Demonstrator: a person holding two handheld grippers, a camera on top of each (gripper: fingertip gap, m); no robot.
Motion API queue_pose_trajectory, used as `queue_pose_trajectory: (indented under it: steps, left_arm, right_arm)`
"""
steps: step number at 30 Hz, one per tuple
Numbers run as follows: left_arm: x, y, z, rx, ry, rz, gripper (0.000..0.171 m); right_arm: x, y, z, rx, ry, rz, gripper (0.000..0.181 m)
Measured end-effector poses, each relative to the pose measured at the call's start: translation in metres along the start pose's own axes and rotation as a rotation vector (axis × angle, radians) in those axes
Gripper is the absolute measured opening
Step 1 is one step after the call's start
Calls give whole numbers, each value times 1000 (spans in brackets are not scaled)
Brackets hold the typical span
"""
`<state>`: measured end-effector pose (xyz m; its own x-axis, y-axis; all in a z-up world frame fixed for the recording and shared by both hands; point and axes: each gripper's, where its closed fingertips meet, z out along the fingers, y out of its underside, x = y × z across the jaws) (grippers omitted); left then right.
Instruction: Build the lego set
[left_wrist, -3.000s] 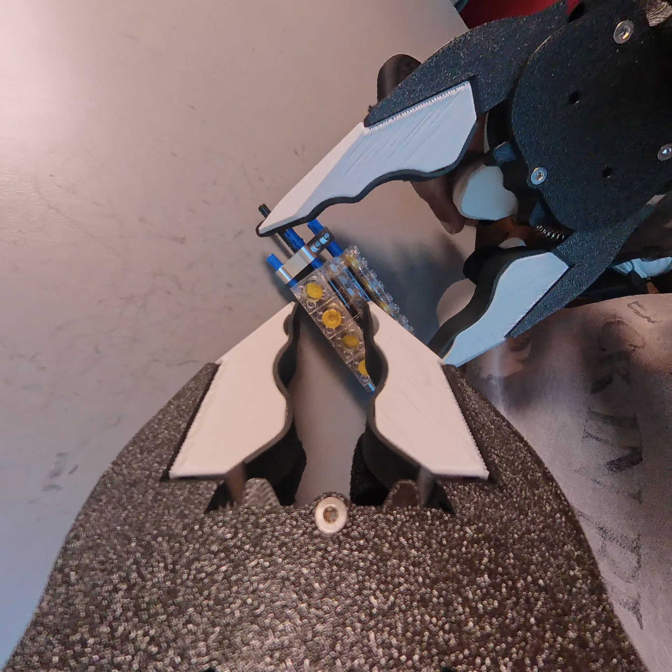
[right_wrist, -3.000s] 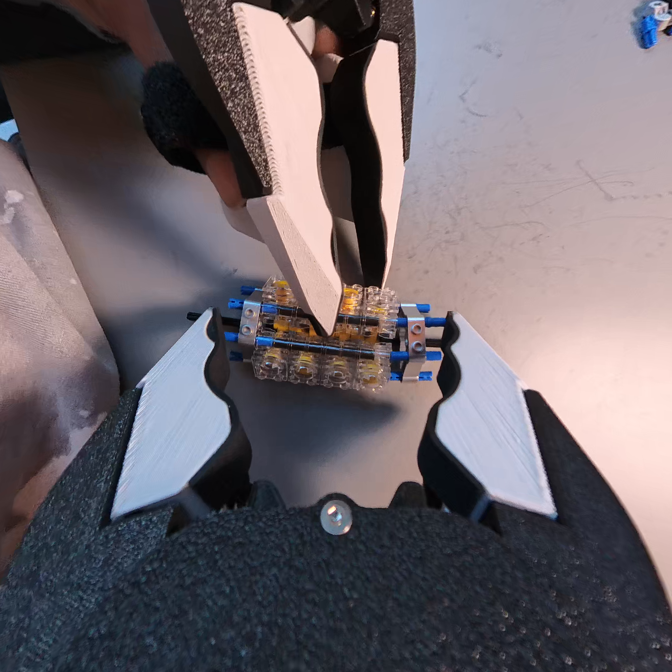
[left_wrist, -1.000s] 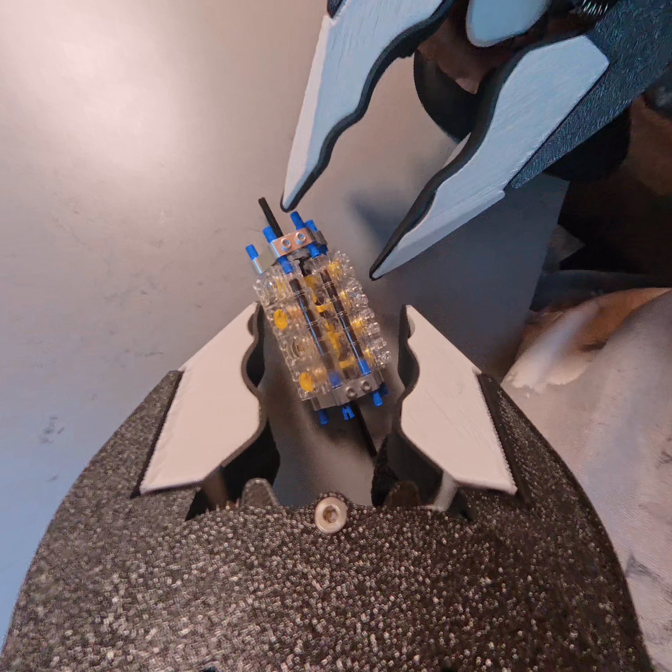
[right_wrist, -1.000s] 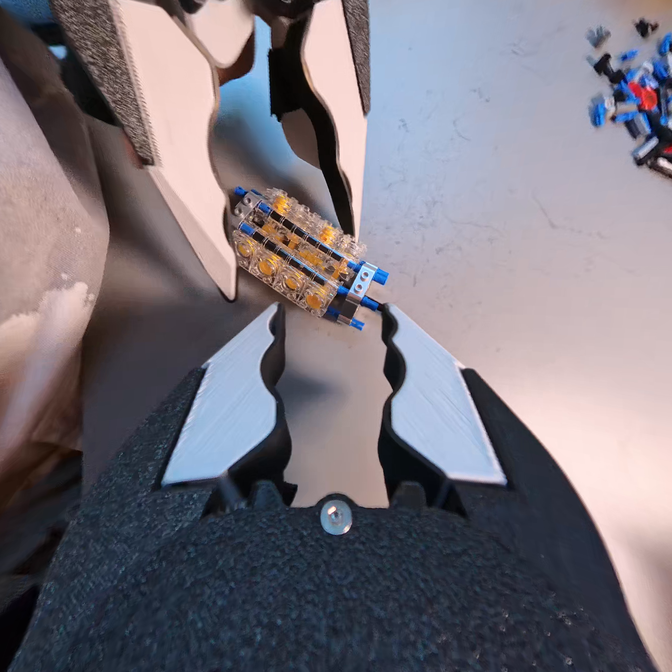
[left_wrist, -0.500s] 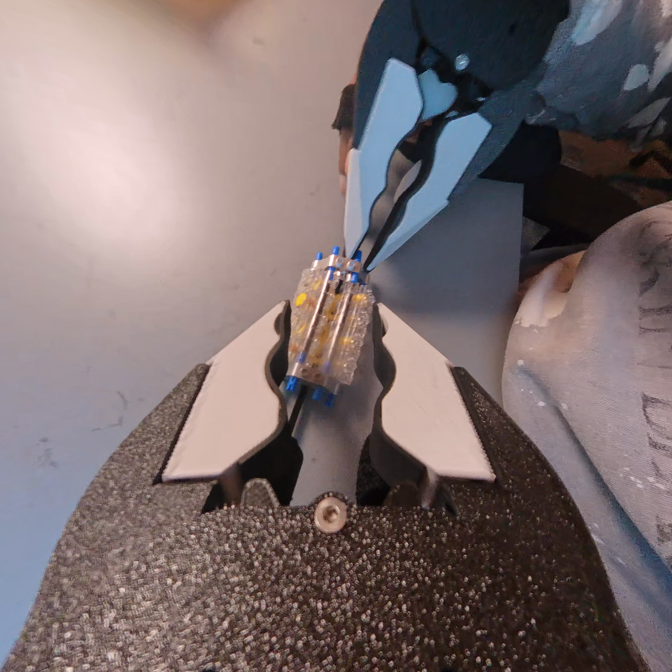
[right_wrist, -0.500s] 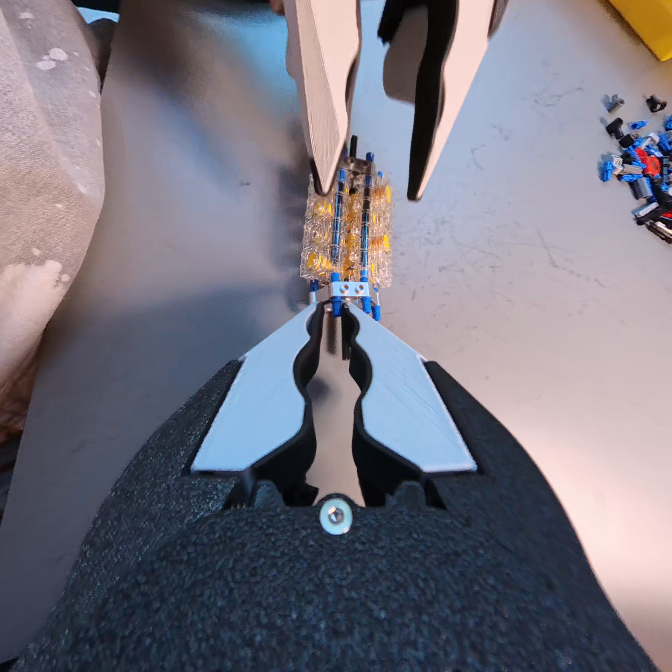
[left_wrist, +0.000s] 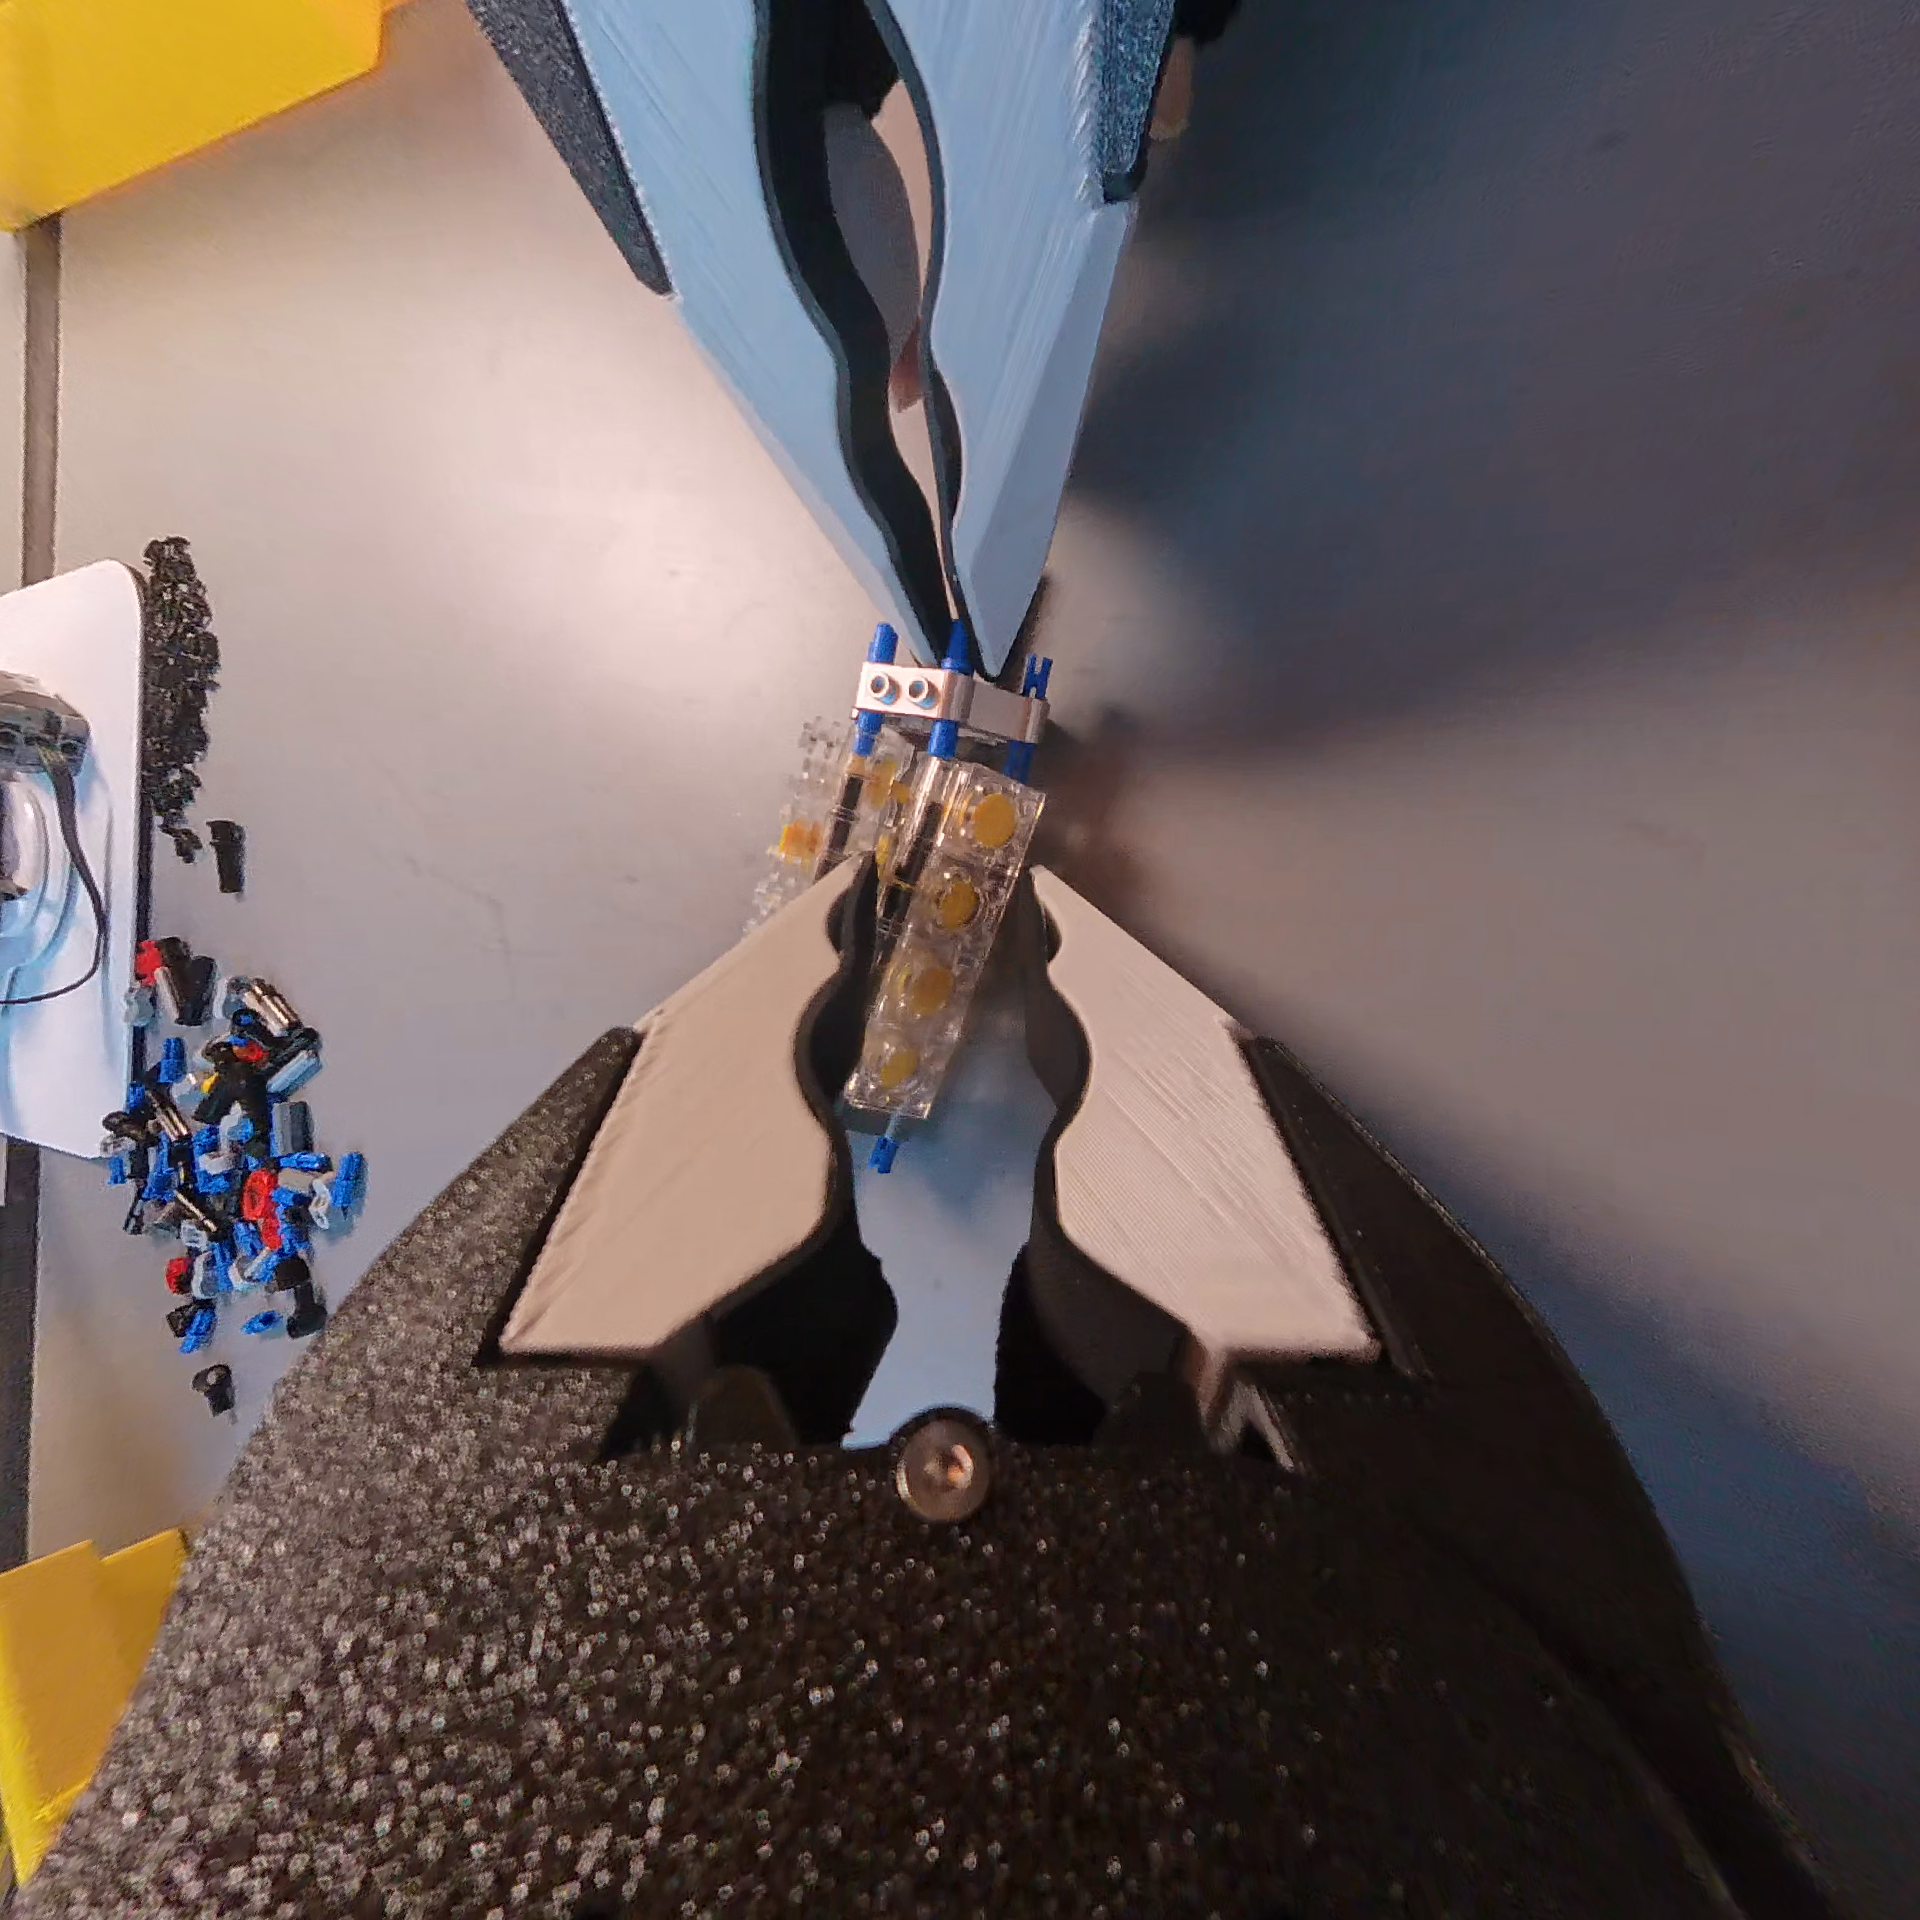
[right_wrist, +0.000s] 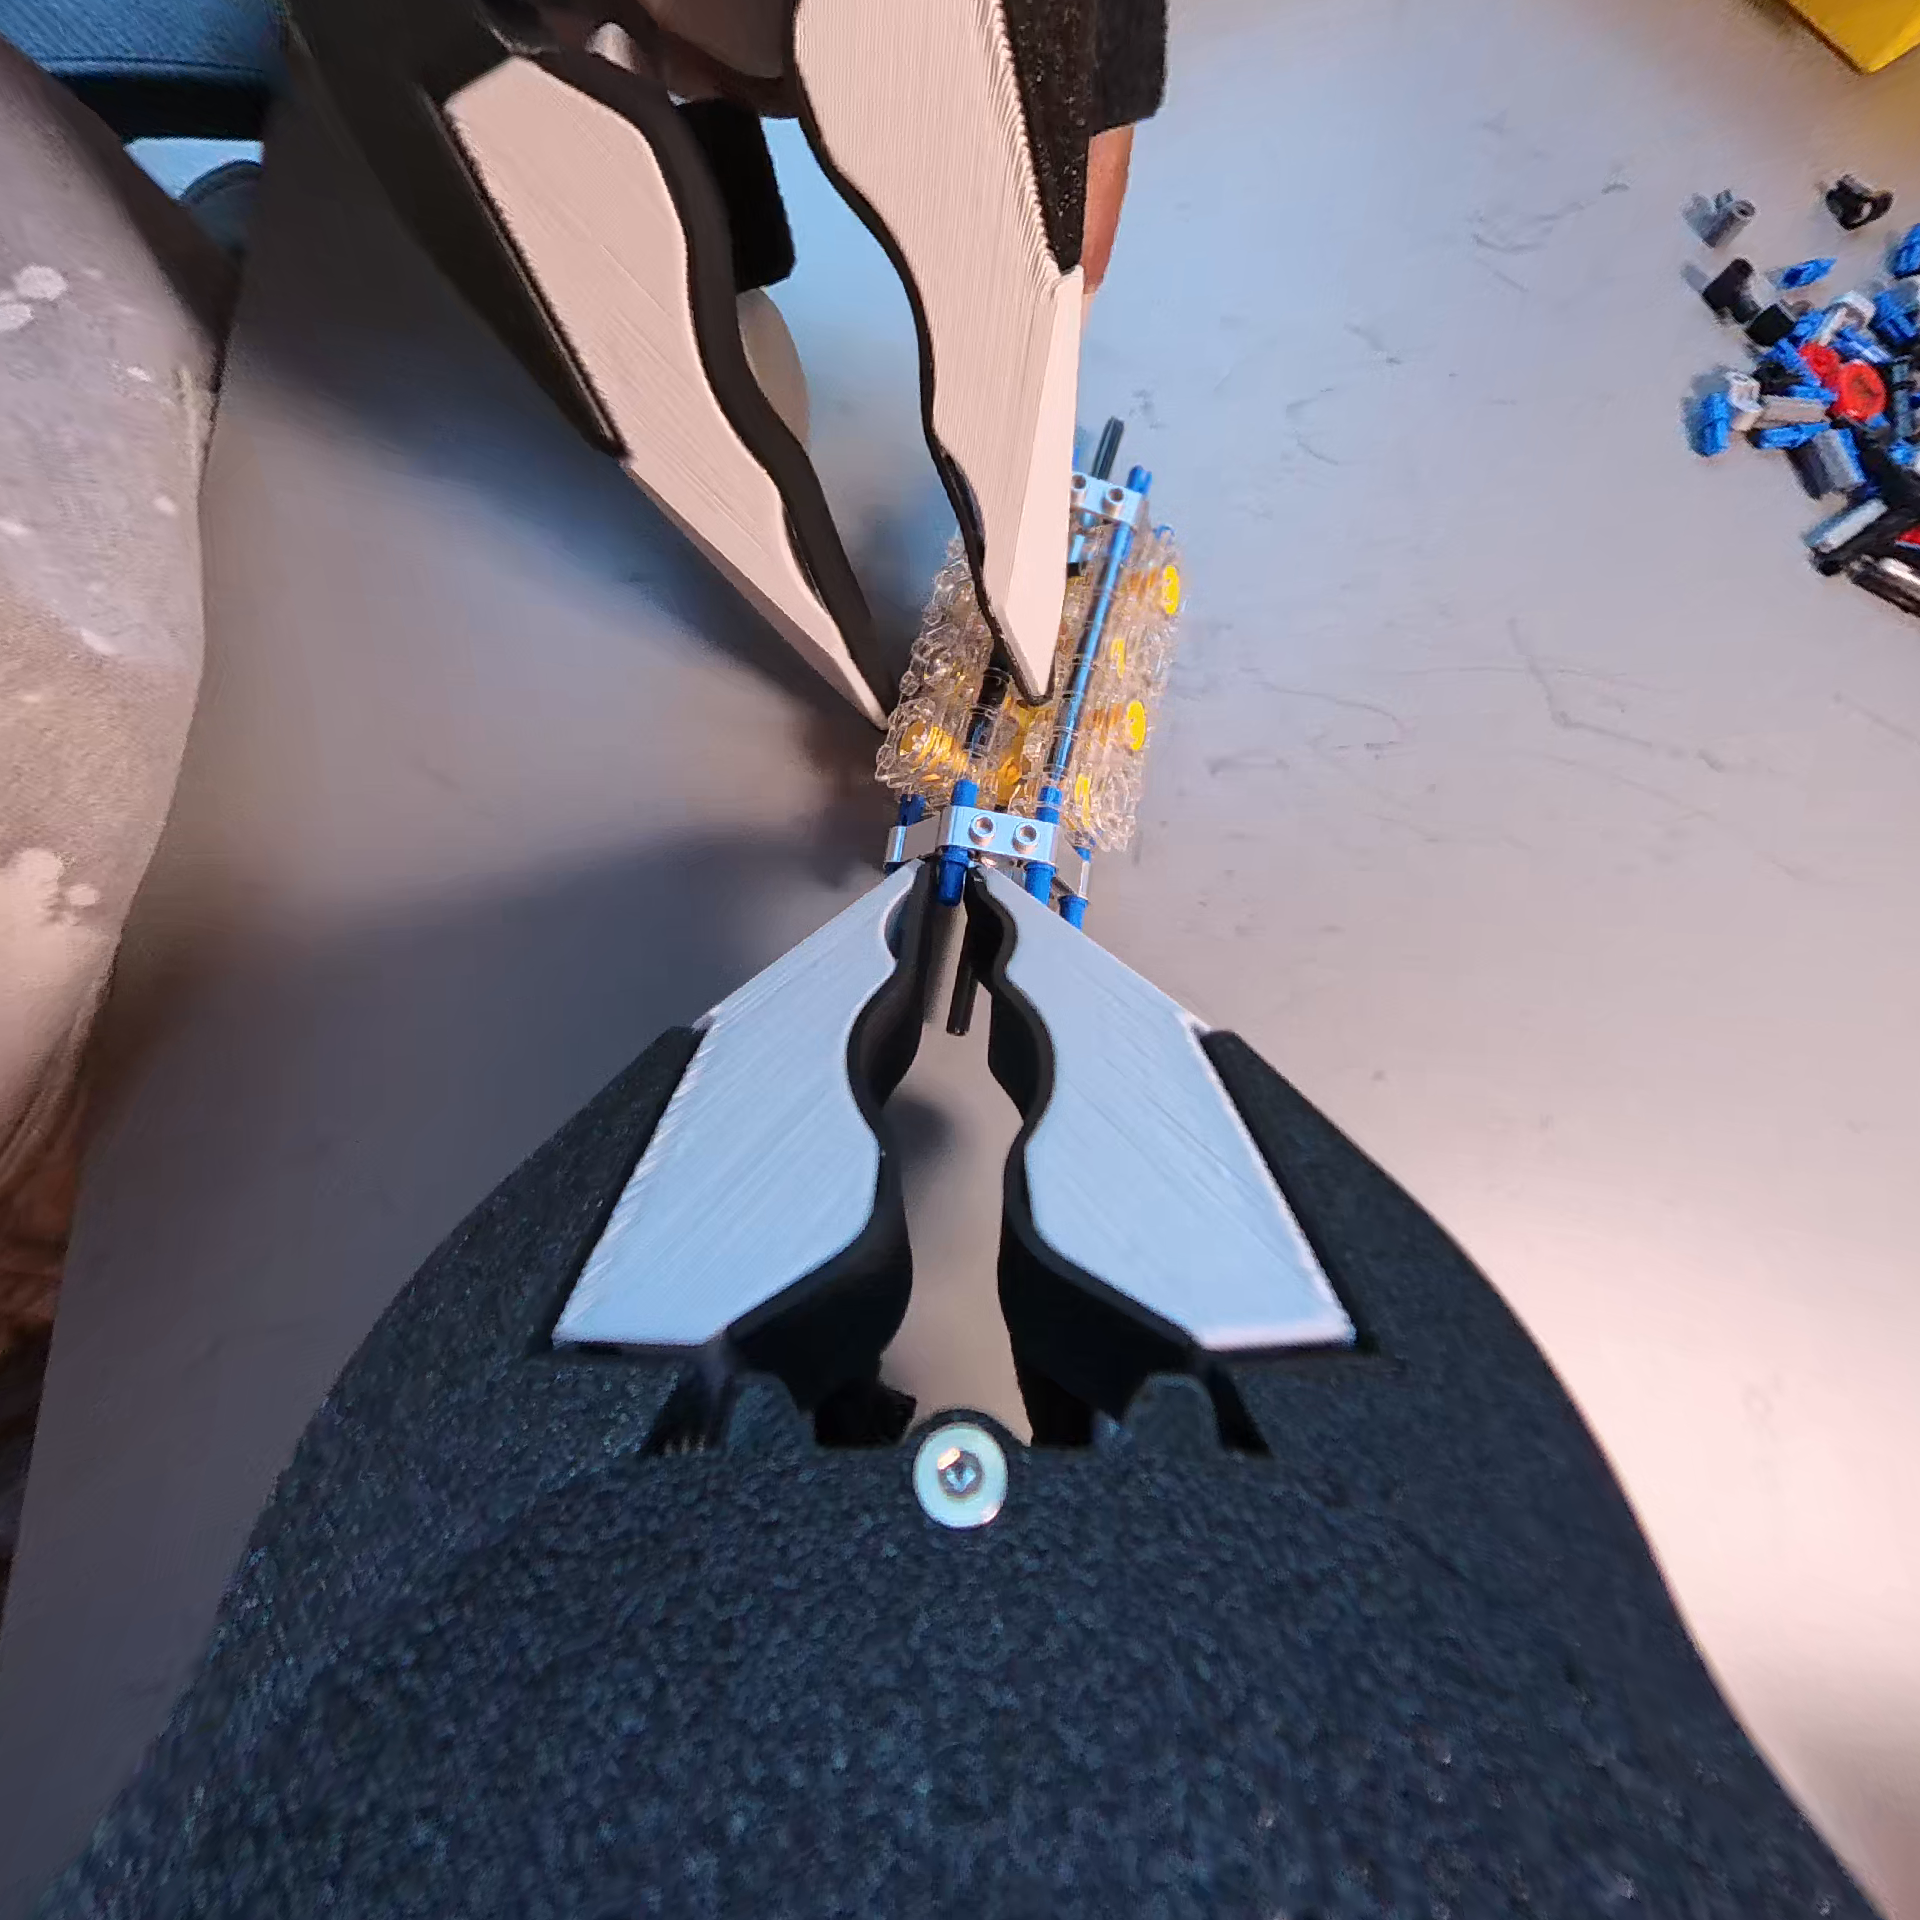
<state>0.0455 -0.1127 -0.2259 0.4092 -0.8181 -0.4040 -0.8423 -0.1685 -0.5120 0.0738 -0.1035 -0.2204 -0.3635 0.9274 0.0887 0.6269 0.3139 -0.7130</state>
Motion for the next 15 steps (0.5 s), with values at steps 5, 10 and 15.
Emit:
queue_pose_trajectory:
  steps: [5, 10, 15]
  left_arm:
    - [-2, 0, 0, 22, 67, -8, 23]
    - [-3, -5, -3, 71, 192, -138, 23]
    - [-3, -9, -5, 127, 294, -232, 23]
  right_arm:
    - [2, 2, 0, -14, -5, 31, 2]
    - [4, 2, -3, -8, -32, 45, 2]
    - [4, 1, -5, 2, -69, 78, 2]
